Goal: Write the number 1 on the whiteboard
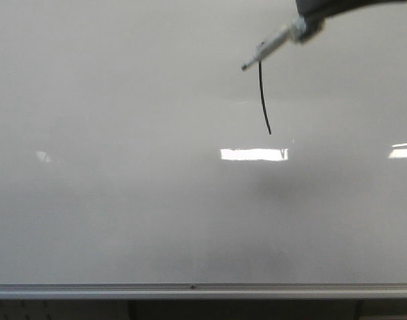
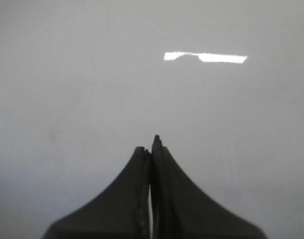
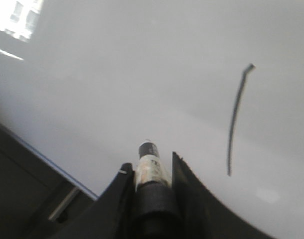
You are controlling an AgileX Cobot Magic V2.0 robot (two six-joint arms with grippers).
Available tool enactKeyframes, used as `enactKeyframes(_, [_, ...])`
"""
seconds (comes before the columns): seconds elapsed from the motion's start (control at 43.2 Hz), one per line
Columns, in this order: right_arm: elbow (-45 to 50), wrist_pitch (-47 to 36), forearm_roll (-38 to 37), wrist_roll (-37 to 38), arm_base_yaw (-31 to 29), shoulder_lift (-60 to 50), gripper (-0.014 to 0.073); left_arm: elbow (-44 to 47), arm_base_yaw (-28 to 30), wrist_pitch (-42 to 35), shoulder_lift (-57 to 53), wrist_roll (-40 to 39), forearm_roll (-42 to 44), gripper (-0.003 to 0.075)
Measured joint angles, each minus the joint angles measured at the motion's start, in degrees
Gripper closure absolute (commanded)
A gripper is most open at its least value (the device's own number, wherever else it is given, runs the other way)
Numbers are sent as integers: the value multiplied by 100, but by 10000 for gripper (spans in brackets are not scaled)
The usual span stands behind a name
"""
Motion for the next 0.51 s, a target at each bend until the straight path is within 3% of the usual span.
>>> enactKeyframes(0.116, [-628, 1015, -103, 136, 0, -95, 702, -320, -14, 404, 167, 166, -24, 631])
enactKeyframes(0.347, [-1512, 2917, -364, 325, 0, 74, 702, -1399, -730, 1377, 980, 1129, -813, 150])
enactKeyframes(0.416, [-1552, 3259, -419, 339, 0, 86, 702, -1673, -1105, 1696, 1273, 1523, -1165, 79])
enactKeyframes(0.509, [-1573, 3630, -467, 353, 0, 96, 702, -1998, -1735, 2097, 1653, 2161, -1605, 83])
